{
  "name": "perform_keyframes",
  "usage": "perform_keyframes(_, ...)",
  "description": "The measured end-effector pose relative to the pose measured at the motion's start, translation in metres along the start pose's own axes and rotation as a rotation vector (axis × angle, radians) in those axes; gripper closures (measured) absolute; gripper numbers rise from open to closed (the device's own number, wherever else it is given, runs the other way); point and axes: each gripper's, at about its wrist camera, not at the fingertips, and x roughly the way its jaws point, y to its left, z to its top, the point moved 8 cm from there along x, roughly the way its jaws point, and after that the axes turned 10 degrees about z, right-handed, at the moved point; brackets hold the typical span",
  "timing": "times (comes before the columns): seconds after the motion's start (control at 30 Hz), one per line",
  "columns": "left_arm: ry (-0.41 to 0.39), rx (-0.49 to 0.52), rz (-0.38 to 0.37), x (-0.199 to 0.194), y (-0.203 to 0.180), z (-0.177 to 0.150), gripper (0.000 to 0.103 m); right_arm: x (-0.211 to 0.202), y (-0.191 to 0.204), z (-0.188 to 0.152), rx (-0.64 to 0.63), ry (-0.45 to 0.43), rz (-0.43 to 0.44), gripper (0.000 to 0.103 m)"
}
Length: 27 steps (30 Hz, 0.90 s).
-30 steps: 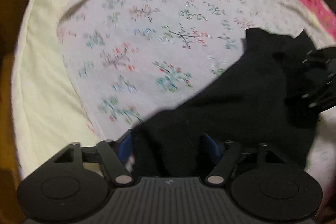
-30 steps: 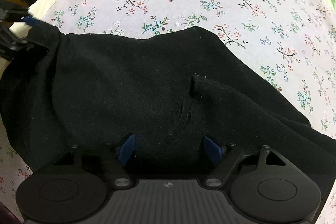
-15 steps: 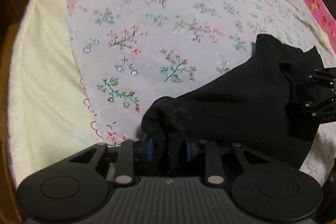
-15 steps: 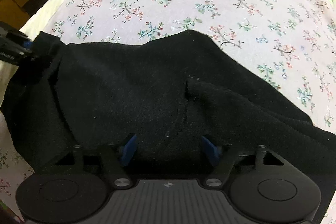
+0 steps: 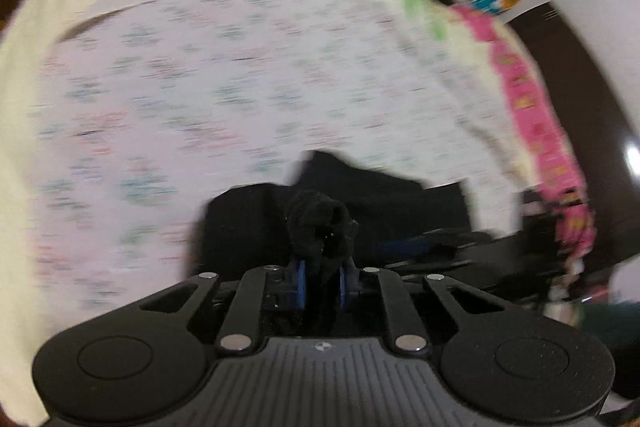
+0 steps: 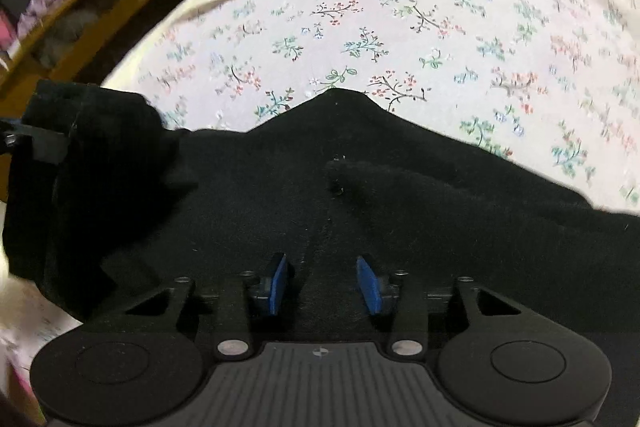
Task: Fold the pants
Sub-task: 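Lift the pants edge with the left gripper and fold it toward the right gripper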
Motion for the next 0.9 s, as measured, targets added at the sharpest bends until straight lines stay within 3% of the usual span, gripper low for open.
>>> perform_keyframes(0.13, 0.015, -0.047, -0.115, 0.022, -0.053, 0.008, 0.080, -0.015, 0.007, 0.002, 0.070, -0.048, 0.177, 0.077)
perform_keyframes(0.2, 0.027, -0.039, -0.134, 0.036, -0.076, 0.010, 0.080, -0.029, 0.008, 0.003, 0.081, -0.077, 0.248, 0.078)
perform_keyframes(0.4, 0.044, -0.038, -0.191, 0.067, -0.138, 0.021, 0.080, -0.074, -0.042, -0.004, 0.278, -0.176, 0.405, 0.082)
perform_keyframes(0.53, 0.051, -0.024, -0.237, 0.089, -0.183, 0.031, 0.080, -0.103, -0.076, -0.004, 0.326, -0.244, 0.407, 0.085)
perform_keyframes(0.67, 0.040, -0.013, -0.245, 0.116, -0.219, 0.038, 0.080, -0.121, -0.114, -0.006, 0.342, -0.278, 0.343, 0.085)
perform_keyframes(0.8, 0.031, -0.056, -0.257, 0.143, -0.235, 0.038, 0.080, -0.130, -0.146, -0.009, 0.363, -0.300, 0.290, 0.085)
perform_keyframes(0.9, 0.030, -0.081, -0.211, 0.167, -0.239, 0.035, 0.079, -0.132, -0.165, -0.006, 0.347, -0.315, 0.214, 0.084)
